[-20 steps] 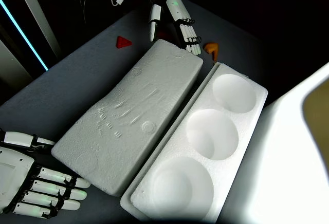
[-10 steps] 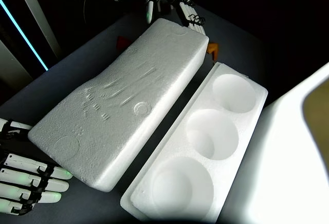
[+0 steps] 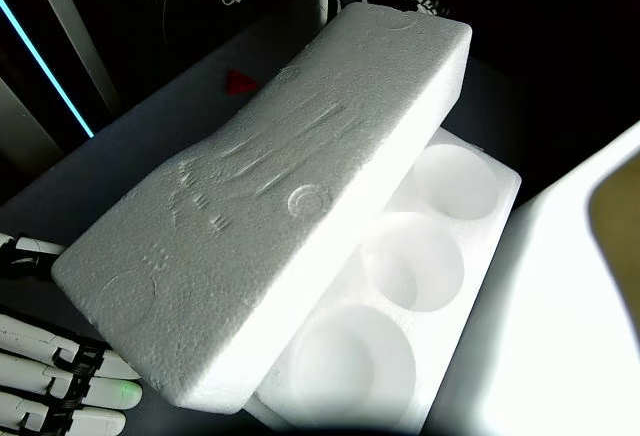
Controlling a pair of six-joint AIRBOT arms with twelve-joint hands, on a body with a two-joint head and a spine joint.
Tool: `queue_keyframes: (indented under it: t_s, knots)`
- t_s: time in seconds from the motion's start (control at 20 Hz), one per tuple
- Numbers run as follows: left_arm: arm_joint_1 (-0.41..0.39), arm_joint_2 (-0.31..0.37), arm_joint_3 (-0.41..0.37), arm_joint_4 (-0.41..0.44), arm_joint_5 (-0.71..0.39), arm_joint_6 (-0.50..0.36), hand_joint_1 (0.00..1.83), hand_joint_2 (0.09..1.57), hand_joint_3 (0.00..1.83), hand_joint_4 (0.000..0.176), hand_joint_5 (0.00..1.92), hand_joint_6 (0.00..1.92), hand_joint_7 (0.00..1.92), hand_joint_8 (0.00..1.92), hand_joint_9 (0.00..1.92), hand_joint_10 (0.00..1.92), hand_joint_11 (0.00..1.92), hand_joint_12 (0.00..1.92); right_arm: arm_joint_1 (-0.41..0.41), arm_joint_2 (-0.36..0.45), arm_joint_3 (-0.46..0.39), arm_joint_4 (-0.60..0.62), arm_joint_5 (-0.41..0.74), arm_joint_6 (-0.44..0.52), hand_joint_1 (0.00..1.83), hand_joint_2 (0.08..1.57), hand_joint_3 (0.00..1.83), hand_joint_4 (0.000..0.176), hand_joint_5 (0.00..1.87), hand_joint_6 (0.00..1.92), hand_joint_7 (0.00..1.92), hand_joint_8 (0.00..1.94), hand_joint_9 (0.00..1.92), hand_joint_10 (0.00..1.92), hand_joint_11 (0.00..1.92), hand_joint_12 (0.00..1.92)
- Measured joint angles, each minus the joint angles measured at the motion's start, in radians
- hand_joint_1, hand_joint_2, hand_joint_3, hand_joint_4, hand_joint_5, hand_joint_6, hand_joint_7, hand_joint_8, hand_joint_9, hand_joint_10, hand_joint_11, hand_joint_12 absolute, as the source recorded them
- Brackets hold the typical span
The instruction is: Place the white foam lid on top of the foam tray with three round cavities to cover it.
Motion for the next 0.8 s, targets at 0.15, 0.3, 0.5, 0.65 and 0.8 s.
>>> queue_keyframes:
  t_s: [0.15,0.3,0.5,0.65,0.8]
  knots:
    - [-0.042,-0.022,0.037,-0.010,0.038,-0.002,0.61,1.10,0.00,0.000,0.11,0.01,0.01,0.00,0.00,0.00,0.00,0.00,0.089,-0.003,0.037,-0.030,-0.071,-0.019,0.44,1.20,0.00,0.000,0.00,0.86,0.18,0.05,0.00,0.79,0.00,1.92]
    - [-0.089,-0.052,0.080,-0.023,0.069,-0.002,0.59,1.10,0.00,0.000,0.13,0.02,0.02,0.01,0.00,0.00,0.00,0.00,0.183,-0.024,0.088,-0.044,-0.146,-0.040,0.44,1.23,0.01,0.000,0.00,0.73,0.19,0.07,0.00,0.58,0.00,1.73]
    - [-0.142,-0.097,0.144,-0.039,0.108,-0.003,0.71,1.08,0.00,0.000,0.17,0.03,0.03,0.01,0.00,0.00,0.00,0.00,0.268,-0.049,0.138,-0.052,-0.229,-0.048,0.52,1.25,0.00,0.000,0.00,0.74,0.07,0.51,0.00,0.83,0.00,1.88]
    - [-0.167,-0.122,0.181,-0.040,0.156,-0.005,0.73,1.10,0.00,0.000,0.16,0.02,0.03,0.01,0.00,0.00,0.00,0.00,0.321,-0.074,0.182,-0.056,-0.286,-0.053,0.54,1.25,0.00,0.000,0.00,0.61,0.00,0.73,0.00,0.95,0.00,1.92]
    - [-0.186,-0.147,0.216,-0.045,0.189,-0.013,0.75,1.11,0.00,0.000,0.21,0.04,0.03,0.00,0.00,0.00,0.00,0.00,0.371,-0.095,0.212,-0.059,-0.351,-0.073,0.56,1.25,0.00,0.000,0.00,0.85,0.01,0.97,0.00,1.18,0.00,1.92]
